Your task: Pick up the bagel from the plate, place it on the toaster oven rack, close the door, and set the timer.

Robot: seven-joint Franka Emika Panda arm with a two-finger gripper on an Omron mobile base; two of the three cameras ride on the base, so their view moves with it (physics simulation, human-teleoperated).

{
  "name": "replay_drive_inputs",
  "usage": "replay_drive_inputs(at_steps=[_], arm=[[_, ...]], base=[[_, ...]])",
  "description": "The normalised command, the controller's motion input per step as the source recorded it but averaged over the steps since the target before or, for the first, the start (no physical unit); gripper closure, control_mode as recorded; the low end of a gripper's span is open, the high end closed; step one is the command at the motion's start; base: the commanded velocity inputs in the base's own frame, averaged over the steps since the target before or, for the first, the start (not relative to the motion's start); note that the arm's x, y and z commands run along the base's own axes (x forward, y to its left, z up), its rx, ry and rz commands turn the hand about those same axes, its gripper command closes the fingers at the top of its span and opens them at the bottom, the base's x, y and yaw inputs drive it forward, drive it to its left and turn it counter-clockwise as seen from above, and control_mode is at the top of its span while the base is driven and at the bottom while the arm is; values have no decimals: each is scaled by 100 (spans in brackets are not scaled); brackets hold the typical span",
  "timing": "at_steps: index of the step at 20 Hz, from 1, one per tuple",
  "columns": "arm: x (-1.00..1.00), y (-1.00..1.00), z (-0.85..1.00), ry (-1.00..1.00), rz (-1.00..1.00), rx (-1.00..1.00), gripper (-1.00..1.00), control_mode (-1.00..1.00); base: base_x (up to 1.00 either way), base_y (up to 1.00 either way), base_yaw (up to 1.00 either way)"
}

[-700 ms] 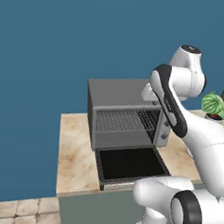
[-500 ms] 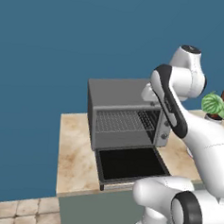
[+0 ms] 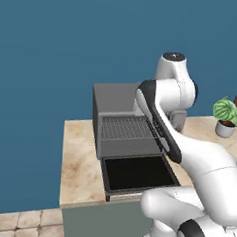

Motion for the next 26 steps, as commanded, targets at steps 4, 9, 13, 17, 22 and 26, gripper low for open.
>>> replay_drive_inputs(at_steps=[4, 9, 13, 17, 22, 26], arm=[[-25, 63, -9, 0, 0, -22, -100, -100], [-23, 56, -14, -1, 0, -27, -100, -100], [-17, 47, -36, 0, 0, -24, -100, -100], [-10, 31, -40, -1, 0, -13, -100, -100], [0, 13, -33, -11, 1, -6, -100, -100], [7, 1, -47, -8, 1, -4, -100, -100]], base=[[0, 0, 0], [0, 0, 0], [0, 0, 0], [0, 0, 0], [0, 0, 0], [0, 0, 0]])
